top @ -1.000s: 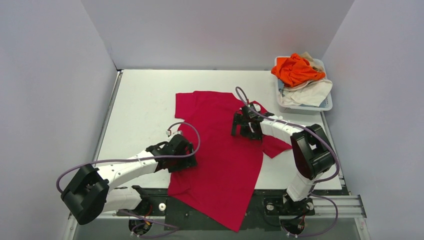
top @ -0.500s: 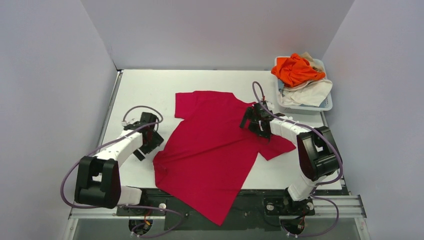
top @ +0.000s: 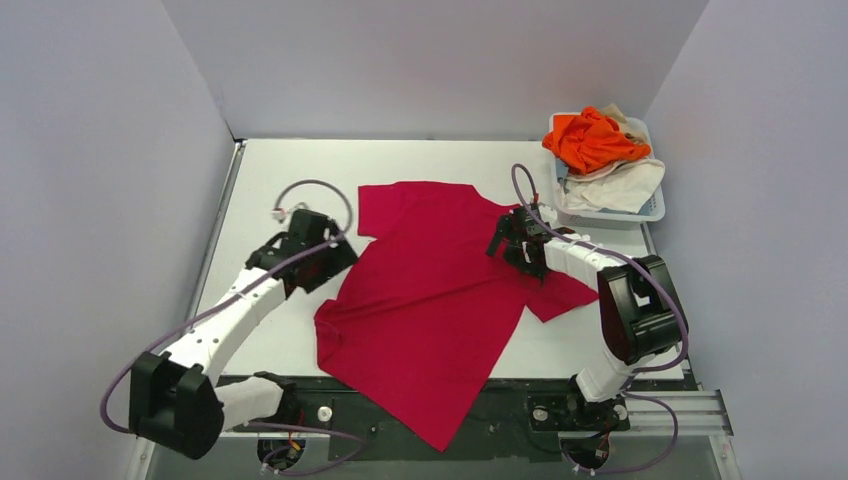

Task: Fold and stack the t-shirts
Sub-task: Flatten out the tshirt

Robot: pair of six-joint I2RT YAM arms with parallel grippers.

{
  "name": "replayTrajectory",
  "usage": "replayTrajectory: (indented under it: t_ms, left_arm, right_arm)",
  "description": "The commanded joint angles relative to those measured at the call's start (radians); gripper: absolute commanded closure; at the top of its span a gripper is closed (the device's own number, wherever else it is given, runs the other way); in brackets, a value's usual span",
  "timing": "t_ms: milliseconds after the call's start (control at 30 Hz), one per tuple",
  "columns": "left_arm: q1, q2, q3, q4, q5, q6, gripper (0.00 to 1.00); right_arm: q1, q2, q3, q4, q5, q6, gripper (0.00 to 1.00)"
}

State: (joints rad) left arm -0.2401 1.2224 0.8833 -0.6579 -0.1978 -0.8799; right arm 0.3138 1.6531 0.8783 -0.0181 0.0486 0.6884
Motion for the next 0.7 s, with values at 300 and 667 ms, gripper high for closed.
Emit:
replayTrajectory:
  t_ms: [300, 667]
  left_arm:
    - [-0.527, 0.123, -0.089, 0.017, 0.03, -0.137, 0.06]
    - [0.123, -0.103, -0.178, -0.21, -0.399, -0.232, 0.06]
  right_arm:
    - [-0.014, -0.011, -0.06, -0.165, 0.068, -0.009, 0.04]
    - [-0.018, -0.036, -0.065, -0.197, 0.104, -0.02, 0.04]
